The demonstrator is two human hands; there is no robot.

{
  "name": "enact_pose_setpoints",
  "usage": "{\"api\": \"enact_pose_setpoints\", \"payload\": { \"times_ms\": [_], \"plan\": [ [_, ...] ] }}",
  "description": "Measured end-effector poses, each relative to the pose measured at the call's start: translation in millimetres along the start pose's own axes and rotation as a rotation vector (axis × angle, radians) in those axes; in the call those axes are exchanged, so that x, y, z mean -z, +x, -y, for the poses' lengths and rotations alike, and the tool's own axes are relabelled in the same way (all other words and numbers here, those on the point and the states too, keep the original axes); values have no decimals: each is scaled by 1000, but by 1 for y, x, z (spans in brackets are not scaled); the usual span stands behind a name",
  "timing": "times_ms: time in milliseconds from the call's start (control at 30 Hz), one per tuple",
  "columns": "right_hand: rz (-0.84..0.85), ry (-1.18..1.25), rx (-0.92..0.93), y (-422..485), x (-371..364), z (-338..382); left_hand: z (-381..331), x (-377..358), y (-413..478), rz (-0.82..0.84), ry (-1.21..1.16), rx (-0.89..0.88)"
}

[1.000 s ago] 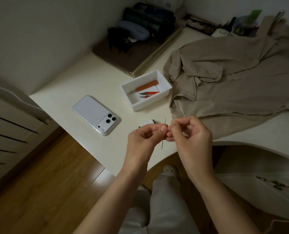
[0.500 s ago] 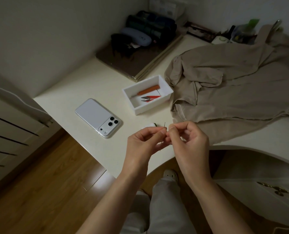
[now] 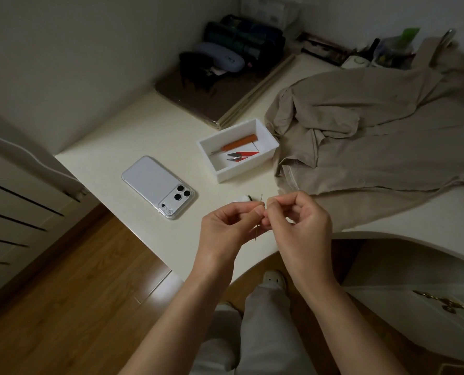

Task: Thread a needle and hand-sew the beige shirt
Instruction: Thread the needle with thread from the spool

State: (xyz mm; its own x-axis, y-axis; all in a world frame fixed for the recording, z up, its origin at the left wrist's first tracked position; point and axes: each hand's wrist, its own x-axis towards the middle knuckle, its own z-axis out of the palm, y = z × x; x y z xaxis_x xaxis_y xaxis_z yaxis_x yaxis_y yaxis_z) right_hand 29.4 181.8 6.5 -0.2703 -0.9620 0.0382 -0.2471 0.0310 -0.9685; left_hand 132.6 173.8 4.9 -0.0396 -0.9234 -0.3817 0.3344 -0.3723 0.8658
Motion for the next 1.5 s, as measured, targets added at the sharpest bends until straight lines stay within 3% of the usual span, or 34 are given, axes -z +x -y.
{"api": "enact_pose_setpoints", "payload": {
  "times_ms": [767,1500],
  "plan": [
    [20,31,-20,-2,4,1,0,-6,-6,-29,52,-53],
    [-48,-8,139,-7,0,-7,-2,-3,-8,-33,203,-70]
  ]
}}
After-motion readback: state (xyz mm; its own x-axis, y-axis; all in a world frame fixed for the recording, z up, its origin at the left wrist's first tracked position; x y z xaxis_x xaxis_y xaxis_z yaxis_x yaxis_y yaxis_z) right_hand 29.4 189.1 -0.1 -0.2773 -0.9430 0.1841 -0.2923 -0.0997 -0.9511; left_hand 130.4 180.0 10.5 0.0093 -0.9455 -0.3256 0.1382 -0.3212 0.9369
